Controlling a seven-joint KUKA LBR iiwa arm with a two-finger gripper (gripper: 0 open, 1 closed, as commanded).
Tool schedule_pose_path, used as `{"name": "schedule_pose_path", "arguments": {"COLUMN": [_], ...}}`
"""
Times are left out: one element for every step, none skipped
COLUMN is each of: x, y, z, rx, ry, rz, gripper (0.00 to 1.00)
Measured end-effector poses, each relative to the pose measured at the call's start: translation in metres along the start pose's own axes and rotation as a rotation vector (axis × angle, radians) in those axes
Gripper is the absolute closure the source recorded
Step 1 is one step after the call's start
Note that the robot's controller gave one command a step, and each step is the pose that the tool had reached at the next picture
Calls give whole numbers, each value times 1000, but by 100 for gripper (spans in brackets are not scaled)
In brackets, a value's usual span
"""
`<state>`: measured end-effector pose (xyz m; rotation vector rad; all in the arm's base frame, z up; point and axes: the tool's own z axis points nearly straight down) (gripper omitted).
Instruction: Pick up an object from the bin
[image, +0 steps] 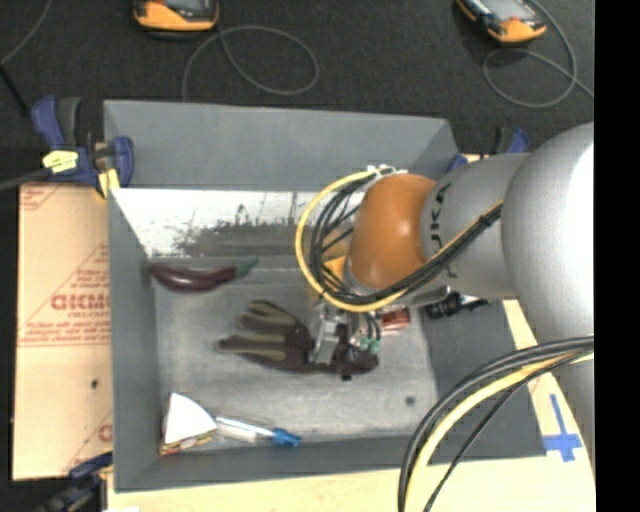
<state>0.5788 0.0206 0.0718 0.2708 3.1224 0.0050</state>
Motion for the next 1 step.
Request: {"name": "schedule_pose_path", "arguments": {"x": [-24], "y": [-1], "z": [-131], "rx": [1], "ry": [-5], "rz": [-66], "gripper": [100]}}
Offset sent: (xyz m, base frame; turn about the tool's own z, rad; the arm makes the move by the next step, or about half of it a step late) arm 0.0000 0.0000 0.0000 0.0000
